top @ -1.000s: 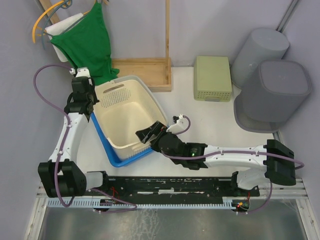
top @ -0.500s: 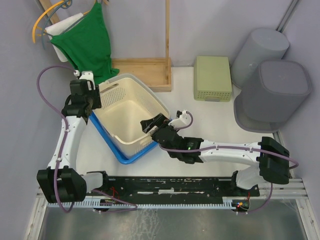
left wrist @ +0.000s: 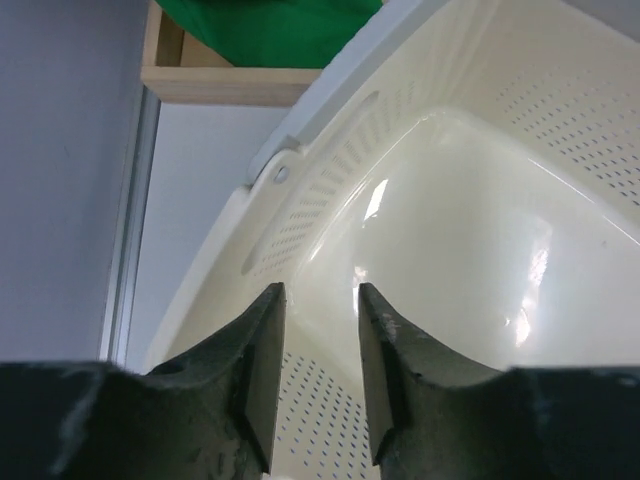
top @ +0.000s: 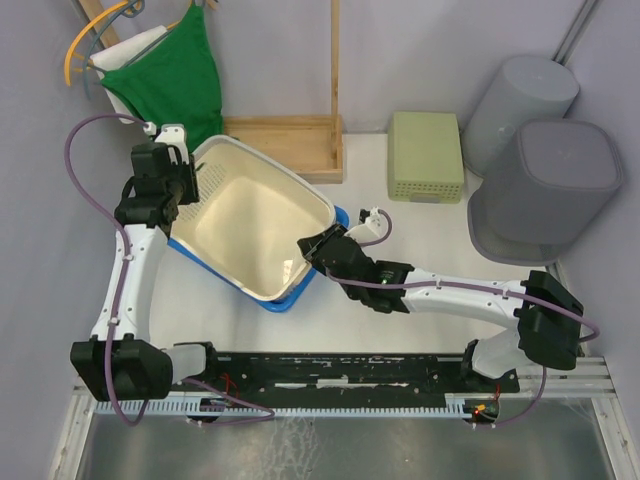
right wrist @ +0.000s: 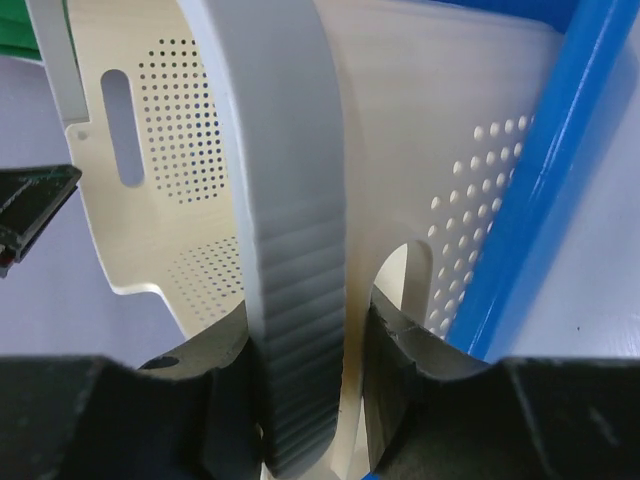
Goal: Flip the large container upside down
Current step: Pick up the container from the container.
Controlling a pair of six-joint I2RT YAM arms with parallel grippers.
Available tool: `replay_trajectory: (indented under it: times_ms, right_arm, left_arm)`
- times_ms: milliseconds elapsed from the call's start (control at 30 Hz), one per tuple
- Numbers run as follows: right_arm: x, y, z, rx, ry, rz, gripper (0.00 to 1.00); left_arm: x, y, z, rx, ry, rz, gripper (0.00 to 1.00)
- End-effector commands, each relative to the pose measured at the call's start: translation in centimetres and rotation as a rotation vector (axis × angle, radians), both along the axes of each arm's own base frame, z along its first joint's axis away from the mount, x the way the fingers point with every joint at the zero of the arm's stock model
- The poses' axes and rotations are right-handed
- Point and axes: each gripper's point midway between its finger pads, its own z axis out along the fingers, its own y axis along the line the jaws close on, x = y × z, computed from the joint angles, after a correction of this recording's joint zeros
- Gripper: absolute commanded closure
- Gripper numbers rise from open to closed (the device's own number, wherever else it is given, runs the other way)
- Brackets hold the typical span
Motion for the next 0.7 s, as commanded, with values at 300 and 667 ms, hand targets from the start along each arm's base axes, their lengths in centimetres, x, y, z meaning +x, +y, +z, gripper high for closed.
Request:
replay_trajectory:
  times_ms: [300, 667]
  right_arm:
    - [-0.3, 2.8, 4.1, 0.021, -0.11, 0.177, 1.0]
    - [3.1, 4.2, 16.3, -0.066, -0.48, 0.35, 1.0]
  left_arm:
    - [1.4, 2.6, 10.0, 0.159, -0.207, 0.068, 0.01]
    - [-0.9, 6.5, 24.8, 0.311, -0.457, 0.269, 0.01]
